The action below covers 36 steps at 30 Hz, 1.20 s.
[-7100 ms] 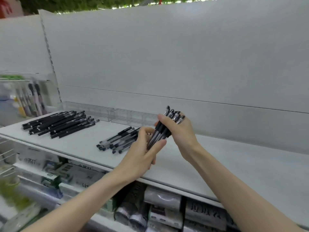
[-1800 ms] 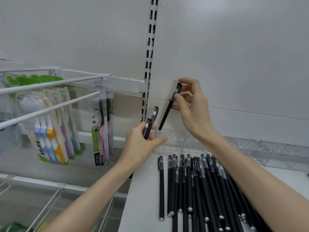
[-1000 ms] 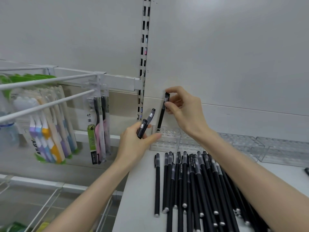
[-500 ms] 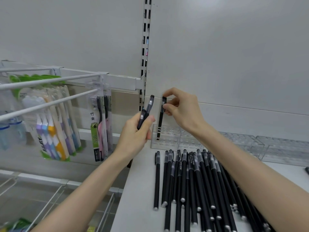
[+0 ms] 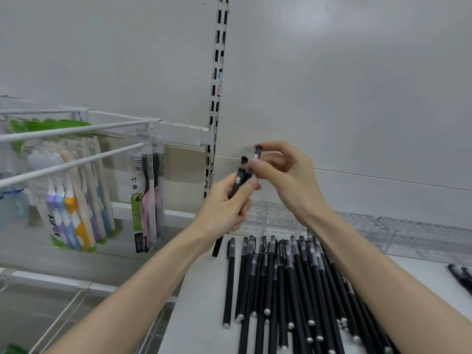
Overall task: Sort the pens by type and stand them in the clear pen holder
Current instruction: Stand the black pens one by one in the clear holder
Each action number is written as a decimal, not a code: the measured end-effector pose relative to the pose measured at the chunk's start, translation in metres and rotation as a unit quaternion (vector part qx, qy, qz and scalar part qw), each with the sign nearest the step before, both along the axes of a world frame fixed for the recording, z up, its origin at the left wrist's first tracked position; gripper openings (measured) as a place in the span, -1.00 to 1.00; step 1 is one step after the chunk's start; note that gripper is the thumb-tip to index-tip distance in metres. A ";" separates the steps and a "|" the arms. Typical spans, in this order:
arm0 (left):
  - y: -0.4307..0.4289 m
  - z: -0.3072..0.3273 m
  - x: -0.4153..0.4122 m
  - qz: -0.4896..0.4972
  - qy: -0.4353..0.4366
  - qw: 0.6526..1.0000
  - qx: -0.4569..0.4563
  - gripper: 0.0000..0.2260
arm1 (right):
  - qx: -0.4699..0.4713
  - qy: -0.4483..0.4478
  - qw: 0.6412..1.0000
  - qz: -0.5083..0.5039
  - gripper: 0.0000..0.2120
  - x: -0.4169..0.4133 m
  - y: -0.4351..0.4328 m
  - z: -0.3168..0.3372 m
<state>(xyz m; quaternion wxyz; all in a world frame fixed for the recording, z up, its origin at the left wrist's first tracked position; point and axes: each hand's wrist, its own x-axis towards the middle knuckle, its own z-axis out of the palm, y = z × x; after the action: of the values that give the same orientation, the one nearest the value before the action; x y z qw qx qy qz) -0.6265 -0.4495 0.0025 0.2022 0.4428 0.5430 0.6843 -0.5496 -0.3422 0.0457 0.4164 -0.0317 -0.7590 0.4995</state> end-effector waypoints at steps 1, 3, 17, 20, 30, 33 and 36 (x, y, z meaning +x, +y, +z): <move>0.001 0.000 0.000 0.005 0.002 1.000 0.000 -0.79 | -0.013 0.008 1.000 0.000 -0.79 0.001 0.000 0.001; 0.000 -0.001 -0.004 0.036 0.004 0.999 -0.002 -0.78 | -0.033 0.033 0.999 -0.007 -0.78 0.004 0.002 0.006; -0.014 -0.009 -0.019 0.118 0.003 0.993 0.001 -0.81 | 0.096 0.089 0.979 -0.153 -0.74 -0.022 0.016 0.005; -0.015 -0.011 -0.017 0.107 -0.003 0.994 0.011 -0.80 | 0.112 0.068 0.980 -0.152 -0.77 -0.025 0.018 -0.003; -0.010 -0.017 -0.019 0.101 -0.002 0.994 0.042 -0.88 | 0.167 -0.030 0.977 -0.129 -0.74 -0.023 0.030 -0.015; -0.008 -0.017 -0.018 0.094 -0.018 0.995 0.016 -0.87 | 0.167 -0.048 0.976 -0.129 -0.75 -0.023 0.030 -0.012; -0.007 -0.018 -0.017 0.073 -0.046 0.996 0.020 -0.91 | 0.172 -0.066 0.975 -0.125 -0.78 -0.022 0.028 -0.014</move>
<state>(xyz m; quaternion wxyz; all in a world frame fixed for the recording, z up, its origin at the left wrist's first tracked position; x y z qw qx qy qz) -0.6435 -0.4570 -0.0158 0.1674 0.3739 0.5506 0.7273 -0.5713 -0.3142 0.0319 0.4233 -0.0875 -0.8495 0.3024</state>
